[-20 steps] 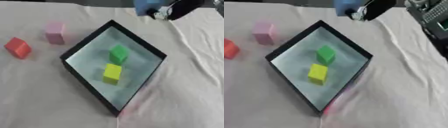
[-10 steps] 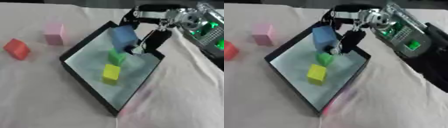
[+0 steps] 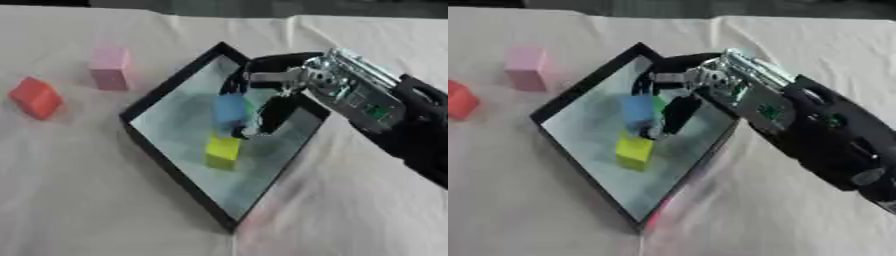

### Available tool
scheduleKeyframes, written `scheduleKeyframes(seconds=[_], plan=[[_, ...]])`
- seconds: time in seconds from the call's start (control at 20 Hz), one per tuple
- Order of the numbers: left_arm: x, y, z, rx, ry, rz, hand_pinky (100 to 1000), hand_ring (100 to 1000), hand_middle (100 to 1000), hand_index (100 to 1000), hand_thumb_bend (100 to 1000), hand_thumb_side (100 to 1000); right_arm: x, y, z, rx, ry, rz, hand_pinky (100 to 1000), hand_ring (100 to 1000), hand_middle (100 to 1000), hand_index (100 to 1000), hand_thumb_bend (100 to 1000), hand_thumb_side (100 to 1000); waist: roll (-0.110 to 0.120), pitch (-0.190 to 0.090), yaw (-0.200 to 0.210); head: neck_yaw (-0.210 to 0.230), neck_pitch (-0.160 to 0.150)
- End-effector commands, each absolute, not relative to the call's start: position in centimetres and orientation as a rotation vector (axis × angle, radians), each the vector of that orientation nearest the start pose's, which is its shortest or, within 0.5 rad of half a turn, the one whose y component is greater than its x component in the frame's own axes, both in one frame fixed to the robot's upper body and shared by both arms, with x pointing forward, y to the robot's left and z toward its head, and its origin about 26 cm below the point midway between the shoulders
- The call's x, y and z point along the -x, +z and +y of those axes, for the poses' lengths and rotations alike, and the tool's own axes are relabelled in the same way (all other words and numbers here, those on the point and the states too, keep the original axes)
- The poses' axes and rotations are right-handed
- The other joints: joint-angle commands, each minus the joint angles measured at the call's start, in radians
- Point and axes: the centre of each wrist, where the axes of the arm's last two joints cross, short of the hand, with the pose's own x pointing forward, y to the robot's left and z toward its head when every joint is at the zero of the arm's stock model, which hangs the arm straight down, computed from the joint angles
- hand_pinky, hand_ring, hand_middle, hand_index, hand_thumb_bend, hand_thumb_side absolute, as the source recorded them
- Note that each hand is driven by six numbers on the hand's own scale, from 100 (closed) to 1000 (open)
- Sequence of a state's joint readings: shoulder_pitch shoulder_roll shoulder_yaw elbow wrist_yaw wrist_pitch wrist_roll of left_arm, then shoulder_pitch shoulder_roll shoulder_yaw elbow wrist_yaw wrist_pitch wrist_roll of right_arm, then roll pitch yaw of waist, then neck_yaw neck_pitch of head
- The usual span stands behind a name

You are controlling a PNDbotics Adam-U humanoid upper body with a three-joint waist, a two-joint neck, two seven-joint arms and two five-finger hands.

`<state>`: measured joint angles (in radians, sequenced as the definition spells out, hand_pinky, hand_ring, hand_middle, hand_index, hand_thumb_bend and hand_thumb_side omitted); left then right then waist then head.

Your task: Pick up objects on the table and place them in the box.

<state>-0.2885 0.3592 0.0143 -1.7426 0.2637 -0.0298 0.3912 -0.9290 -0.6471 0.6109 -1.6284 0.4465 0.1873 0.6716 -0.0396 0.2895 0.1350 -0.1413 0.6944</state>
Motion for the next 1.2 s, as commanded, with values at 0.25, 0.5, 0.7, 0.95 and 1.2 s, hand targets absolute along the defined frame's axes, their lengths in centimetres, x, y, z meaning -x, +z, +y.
scheduleKeyframes(seconds=[0.25,0.5,0.7,0.95,1.2], plan=[[-33.1,15.3,29.5,-0.230,0.205,-2.076,807,805,790,815,258,689,-34.8,32.1,-20.9,0.626,1.506,-1.770,856,809,777,852,291,317,-0.002,-0.039,-0.013,0.015,0.005],[-33.0,15.3,29.8,-0.243,0.209,-2.076,807,806,790,815,256,689,-32.2,34.0,-25.1,0.629,1.167,-1.936,860,793,767,843,239,290,0.002,-0.037,-0.028,0.032,-0.002],[-33.0,15.5,29.8,-0.247,0.215,-2.085,807,807,791,814,255,686,-31.9,33.0,-28.4,0.605,0.892,-1.976,861,770,748,810,103,277,0.007,-0.033,-0.035,0.037,-0.005],[-32.9,15.9,30.0,-0.263,0.214,-2.102,806,808,791,815,252,679,-32.5,30.4,-31.7,0.464,0.466,-2.061,870,758,739,787,100,402,0.012,-0.029,-0.042,0.040,-0.005],[-32.8,17.4,30.7,-0.307,0.158,-2.146,806,809,792,817,240,659,-33.5,26.5,-33.6,0.380,0.137,-2.048,882,755,738,785,100,491,0.020,-0.032,-0.042,0.038,-0.007]])
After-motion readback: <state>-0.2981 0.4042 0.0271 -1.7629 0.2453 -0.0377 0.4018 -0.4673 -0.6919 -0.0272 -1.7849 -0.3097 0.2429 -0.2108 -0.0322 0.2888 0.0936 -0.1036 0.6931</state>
